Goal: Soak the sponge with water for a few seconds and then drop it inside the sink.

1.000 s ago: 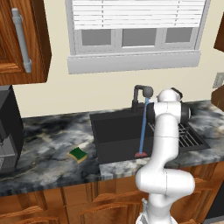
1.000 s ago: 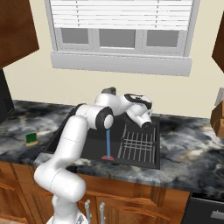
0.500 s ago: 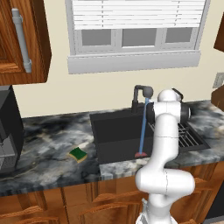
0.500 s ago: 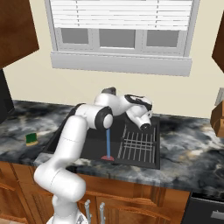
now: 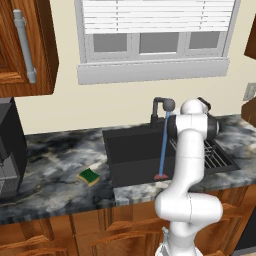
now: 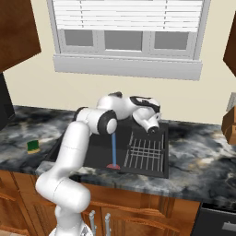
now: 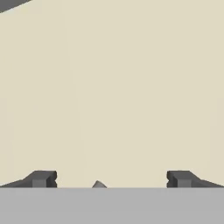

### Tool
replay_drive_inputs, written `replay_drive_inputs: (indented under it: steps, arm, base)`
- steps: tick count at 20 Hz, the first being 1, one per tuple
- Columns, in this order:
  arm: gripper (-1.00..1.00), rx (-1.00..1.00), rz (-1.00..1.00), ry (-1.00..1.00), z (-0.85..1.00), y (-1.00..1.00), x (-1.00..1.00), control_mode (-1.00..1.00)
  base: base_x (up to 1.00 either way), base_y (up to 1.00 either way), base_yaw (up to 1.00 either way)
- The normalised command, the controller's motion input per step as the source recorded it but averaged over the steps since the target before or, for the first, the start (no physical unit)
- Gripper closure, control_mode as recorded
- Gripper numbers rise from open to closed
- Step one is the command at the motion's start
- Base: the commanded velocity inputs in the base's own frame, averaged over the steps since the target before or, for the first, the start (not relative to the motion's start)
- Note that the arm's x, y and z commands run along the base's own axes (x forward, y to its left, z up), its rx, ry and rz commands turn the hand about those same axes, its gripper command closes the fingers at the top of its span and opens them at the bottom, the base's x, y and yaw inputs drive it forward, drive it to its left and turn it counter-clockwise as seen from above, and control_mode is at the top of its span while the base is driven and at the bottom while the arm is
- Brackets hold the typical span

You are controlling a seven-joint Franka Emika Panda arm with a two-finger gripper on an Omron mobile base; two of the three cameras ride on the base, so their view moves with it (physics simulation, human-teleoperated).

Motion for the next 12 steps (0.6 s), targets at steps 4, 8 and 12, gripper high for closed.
replay_drive_inputs:
  steps: [4,8,12]
  arm:
    - [-1.0,0.0,0.0,0.0,0.37,0.0,-0.21,-1.0]
    - [-1.0,0.02,-0.02,0.0,0.18,0.0,-0.44,-1.0]
    - [-1.0,0.02,-0.04,0.0,0.11,-0.05,-0.5,-1.0]
  base:
    - [0.0,0.0,0.0]
    - [0.0,0.0,0.0]
    - [0.0,0.0,0.0]
